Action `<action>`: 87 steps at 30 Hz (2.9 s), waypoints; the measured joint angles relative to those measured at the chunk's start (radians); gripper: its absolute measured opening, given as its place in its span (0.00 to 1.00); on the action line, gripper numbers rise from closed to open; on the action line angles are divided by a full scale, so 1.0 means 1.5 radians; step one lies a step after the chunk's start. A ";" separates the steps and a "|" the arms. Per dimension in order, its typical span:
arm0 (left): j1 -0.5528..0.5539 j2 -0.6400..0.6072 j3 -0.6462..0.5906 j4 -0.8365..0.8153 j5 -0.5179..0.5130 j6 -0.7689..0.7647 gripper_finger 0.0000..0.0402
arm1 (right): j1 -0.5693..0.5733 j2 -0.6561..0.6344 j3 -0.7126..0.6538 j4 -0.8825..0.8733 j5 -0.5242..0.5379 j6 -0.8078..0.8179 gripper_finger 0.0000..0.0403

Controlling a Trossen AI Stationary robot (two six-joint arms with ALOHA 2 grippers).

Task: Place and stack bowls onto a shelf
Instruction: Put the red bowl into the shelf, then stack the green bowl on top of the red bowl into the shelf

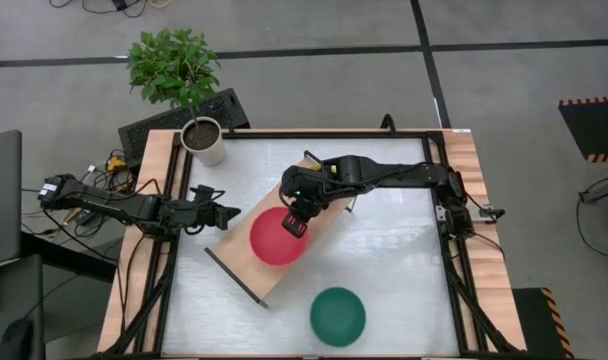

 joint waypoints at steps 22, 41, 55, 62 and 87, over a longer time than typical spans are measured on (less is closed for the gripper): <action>0.000 0.000 0.000 0.000 -0.001 0.010 0.11 | -0.014 -0.036 0.000 0.028 -0.033 0.005 0.37; 0.000 -0.010 0.000 0.011 0.061 0.007 0.11 | 0.333 -0.070 0.000 -0.195 0.106 0.210 0.35; 0.000 -0.183 0.000 0.123 0.103 0.041 0.11 | 0.426 -0.065 -0.097 -0.279 0.161 0.528 0.35; 0.000 -0.268 0.000 0.147 0.100 0.080 0.11 | 0.422 -0.065 -0.231 -0.164 0.092 0.593 0.35; 0.000 -0.298 0.000 0.087 0.082 0.116 0.11 | 0.404 -0.065 -0.291 -0.097 0.064 0.632 0.56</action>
